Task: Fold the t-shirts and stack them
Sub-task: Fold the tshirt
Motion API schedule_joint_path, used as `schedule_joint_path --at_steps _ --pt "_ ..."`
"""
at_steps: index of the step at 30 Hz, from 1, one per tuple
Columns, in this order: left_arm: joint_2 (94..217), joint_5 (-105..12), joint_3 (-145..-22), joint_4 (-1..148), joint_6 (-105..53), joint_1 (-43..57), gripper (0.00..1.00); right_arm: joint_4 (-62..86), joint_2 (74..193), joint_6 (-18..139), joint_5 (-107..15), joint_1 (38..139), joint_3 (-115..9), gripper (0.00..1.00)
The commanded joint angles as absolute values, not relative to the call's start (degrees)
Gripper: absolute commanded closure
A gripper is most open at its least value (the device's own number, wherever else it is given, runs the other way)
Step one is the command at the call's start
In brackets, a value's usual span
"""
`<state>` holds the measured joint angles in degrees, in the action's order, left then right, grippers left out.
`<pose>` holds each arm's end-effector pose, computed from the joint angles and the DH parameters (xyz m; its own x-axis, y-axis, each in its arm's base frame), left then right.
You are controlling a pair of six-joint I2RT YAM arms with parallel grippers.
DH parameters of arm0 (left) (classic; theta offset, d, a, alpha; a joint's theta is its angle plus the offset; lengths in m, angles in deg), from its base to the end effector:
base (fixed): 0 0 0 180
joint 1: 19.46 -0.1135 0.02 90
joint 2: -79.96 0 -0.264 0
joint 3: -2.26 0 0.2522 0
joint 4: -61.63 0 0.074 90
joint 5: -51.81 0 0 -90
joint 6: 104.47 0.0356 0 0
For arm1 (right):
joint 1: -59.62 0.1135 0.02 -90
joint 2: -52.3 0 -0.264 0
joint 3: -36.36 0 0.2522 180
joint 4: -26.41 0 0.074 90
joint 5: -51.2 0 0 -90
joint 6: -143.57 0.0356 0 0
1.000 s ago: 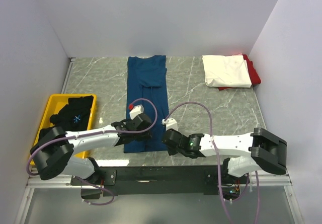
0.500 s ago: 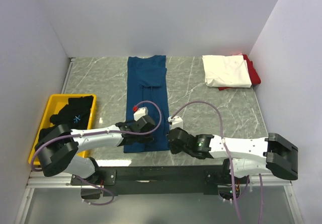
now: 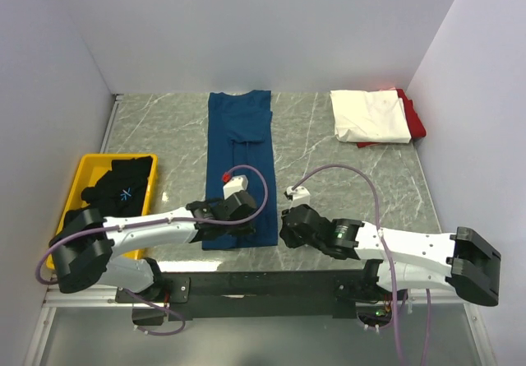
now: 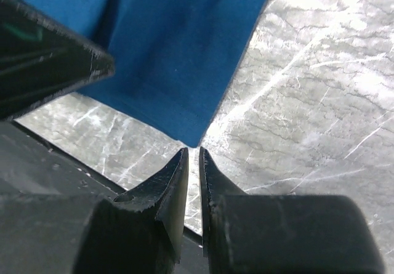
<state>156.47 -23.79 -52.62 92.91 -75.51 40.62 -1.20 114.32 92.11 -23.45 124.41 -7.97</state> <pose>0.1365 -0.2194 0.1907 -0.8617 -0.2017 -0.4656 0.0221 0.9018 -0.4316 0.0991 0.1883 0.1930 -0.7310 -0.1421 -0.6674 -0.4318 0.8537 0.2911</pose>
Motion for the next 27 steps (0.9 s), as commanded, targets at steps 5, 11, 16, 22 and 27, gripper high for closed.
schedule_joint_path --at_steps 5,11,16,22,27 --pt "151.0 -23.1 -53.1 95.5 -78.3 43.0 1.0 -0.5 110.6 92.2 -24.1 122.5 -6.7 0.8" --pt "153.2 -22.0 -50.9 95.9 -80.4 43.0 0.97 0.4 111.0 92.2 -25.8 122.3 -6.2 0.8" --pt "154.4 -20.2 -50.4 97.5 -82.2 43.0 0.84 1.7 111.5 93.5 -26.8 122.2 -5.2 0.78" --pt "152.0 -19.4 -49.3 98.2 -83.6 43.0 0.66 2.3 113.0 95.1 -27.7 122.0 -5.0 0.67" --pt "147.9 -16.9 -49.9 101.8 -83.9 43.0 0.65 3.8 113.4 97.4 -29.2 121.4 -4.8 0.65"
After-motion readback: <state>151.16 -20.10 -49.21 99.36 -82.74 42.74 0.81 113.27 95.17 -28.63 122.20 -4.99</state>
